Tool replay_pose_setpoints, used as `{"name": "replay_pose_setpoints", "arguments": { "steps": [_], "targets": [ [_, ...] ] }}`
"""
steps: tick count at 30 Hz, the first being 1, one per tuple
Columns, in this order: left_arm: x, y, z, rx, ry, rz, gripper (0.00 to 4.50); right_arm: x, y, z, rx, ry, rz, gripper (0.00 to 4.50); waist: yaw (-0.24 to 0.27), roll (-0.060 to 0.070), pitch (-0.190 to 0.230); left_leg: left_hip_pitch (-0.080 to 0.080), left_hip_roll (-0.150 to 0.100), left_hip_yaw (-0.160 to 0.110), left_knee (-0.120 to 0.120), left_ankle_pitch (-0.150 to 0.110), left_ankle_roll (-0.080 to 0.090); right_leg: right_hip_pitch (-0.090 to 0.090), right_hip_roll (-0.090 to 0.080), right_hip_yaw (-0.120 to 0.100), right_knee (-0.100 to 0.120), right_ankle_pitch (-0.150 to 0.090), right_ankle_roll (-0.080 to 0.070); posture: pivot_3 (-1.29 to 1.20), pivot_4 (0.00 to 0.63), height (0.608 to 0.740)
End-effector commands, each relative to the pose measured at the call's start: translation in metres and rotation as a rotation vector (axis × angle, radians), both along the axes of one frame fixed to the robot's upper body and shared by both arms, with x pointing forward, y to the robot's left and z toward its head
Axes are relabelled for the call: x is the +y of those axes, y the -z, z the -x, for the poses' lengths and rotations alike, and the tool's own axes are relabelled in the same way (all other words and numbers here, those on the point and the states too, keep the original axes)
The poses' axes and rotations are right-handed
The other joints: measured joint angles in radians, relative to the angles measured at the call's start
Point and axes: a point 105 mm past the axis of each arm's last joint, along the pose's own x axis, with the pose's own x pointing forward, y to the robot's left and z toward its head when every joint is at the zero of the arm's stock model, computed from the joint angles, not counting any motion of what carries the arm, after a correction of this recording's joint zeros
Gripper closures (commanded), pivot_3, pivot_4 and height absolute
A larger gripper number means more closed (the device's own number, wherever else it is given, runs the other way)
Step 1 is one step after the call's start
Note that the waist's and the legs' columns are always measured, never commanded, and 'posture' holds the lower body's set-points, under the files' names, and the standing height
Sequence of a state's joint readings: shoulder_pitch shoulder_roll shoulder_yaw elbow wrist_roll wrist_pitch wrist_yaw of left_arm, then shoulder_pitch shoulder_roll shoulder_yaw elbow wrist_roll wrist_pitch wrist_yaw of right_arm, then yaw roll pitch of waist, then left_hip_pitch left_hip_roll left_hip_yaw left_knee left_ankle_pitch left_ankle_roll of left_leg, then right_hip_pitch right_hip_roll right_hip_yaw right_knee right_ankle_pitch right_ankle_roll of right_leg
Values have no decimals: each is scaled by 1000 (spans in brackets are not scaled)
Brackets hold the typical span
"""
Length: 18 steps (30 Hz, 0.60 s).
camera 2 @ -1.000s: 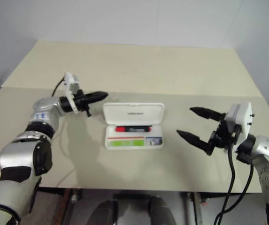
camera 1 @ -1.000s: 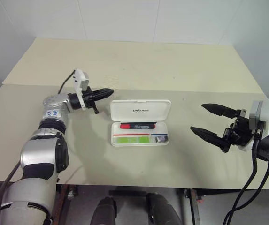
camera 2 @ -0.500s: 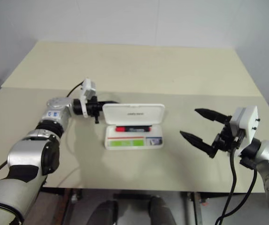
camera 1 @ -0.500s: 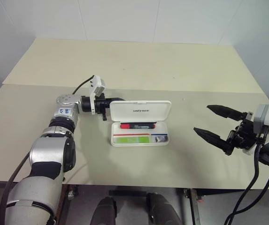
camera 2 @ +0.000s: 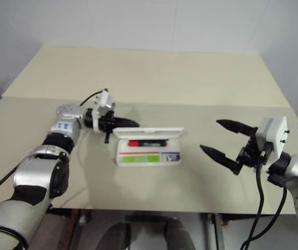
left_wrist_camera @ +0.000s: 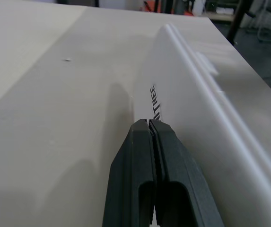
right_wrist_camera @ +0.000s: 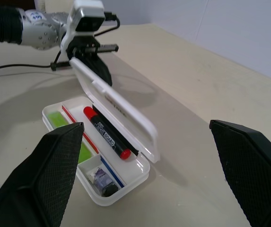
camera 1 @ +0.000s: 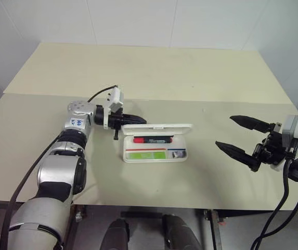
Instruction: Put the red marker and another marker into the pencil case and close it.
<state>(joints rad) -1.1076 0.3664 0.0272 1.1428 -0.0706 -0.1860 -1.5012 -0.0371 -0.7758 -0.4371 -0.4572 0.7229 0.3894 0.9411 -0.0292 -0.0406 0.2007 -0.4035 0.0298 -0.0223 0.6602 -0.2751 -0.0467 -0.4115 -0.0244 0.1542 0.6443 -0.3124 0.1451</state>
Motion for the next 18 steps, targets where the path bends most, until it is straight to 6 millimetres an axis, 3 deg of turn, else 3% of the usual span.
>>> {"name": "replay_pose_setpoints", "arguments": {
  "steps": [1, 6, 13, 18],
  "targets": [
    [-4, 9, 15, -14, 128, -60, 4474, 0, -6, 1, -42, -4, 8, 0, 0, 0, 0, 0, 0, 0, 0, 0, 0, 0, 0, 0, 0, 0, 0, 0, 150, 740],
    [-7, 22, 23, 11, 152, -86, 4474, 1, -4, 1, -38, 1, 4, 0, 1, 0, 0, 0, 0, 0, 2, 0, 0, 0, 0, 0, 1, 0, 0, 0, 150, 740],
    [-6, 52, 28, 3, 163, -298, 4474, 0, -2, 3, -34, 10, 6, 0, 0, 1, 0, 2, 0, 0, 2, 0, 0, 3, 0, 0, 1, 0, 0, 0, 150, 740],
    [-6, 56, 27, -30, 170, -378, 4474, -2, -2, 4, -36, 14, 12, 0, -1, 1, -1, 8, 0, 0, 2, 0, 0, 9, 0, 1, 0, 0, 0, 0, 150, 740]
  ]
}}
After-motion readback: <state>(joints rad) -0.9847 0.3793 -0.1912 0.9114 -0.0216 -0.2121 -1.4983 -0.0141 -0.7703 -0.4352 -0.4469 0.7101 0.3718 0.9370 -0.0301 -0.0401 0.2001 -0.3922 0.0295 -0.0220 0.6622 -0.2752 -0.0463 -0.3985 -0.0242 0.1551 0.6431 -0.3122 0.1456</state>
